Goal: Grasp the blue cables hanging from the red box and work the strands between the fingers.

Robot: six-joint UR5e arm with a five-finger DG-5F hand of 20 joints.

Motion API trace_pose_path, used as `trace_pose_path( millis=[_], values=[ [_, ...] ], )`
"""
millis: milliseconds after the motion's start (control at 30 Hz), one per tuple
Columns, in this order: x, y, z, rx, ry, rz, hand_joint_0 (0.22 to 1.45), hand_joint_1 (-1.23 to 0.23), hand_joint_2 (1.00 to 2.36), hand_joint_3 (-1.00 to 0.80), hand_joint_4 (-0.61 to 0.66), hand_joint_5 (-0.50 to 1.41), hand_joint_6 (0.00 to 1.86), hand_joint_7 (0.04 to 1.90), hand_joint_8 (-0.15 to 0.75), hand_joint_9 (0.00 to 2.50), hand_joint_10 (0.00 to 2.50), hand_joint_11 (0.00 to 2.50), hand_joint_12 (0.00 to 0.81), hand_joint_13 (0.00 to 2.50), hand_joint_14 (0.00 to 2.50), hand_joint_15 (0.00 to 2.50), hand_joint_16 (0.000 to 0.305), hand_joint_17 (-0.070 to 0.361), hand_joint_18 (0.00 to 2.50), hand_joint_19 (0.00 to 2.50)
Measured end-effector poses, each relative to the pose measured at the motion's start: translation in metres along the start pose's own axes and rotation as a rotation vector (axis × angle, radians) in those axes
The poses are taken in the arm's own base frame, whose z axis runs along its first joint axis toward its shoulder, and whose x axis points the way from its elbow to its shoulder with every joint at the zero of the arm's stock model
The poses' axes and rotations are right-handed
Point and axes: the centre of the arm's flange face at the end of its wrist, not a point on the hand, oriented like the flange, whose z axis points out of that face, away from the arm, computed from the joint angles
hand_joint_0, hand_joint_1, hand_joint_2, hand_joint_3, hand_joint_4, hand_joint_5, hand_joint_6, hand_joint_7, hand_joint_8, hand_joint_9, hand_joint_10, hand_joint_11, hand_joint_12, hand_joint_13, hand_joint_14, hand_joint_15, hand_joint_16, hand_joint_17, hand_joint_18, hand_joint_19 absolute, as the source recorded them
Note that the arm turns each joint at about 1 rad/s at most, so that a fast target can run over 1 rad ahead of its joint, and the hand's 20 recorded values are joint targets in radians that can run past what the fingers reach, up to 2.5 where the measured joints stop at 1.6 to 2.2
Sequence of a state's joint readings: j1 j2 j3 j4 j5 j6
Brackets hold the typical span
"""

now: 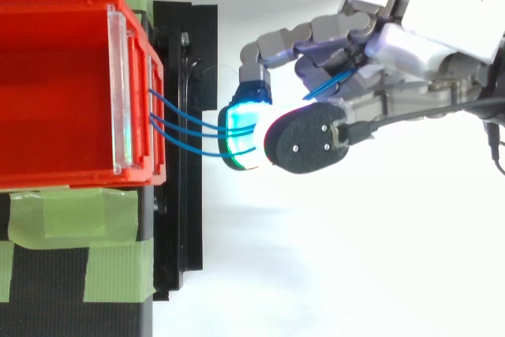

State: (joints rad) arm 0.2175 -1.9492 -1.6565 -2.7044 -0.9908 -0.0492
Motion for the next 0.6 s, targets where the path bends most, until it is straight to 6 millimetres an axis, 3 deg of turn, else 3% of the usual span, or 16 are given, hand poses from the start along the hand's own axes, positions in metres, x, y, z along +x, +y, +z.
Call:
trace_pose_path(
  millis=[300,600],
  values=[
    [-0.013,0.0,0.0,0.004,-0.13,-0.042,0.82,-0.64,1.0,-0.95,0.15,0.54,0.09,1.37,0.324,0.98,2.5,1.99,0.43,1.22,2.5,1.37,0.052,0.116,1.48,1.28],
    [-0.01,0.014,0.007,-0.024,-0.143,-0.053,0.81,-0.64,1.0,-0.96,0.17,0.54,0.08,1.37,0.332,0.96,2.5,2.0,0.433,1.21,2.5,1.39,0.052,0.117,1.47,1.28]
  ],
)
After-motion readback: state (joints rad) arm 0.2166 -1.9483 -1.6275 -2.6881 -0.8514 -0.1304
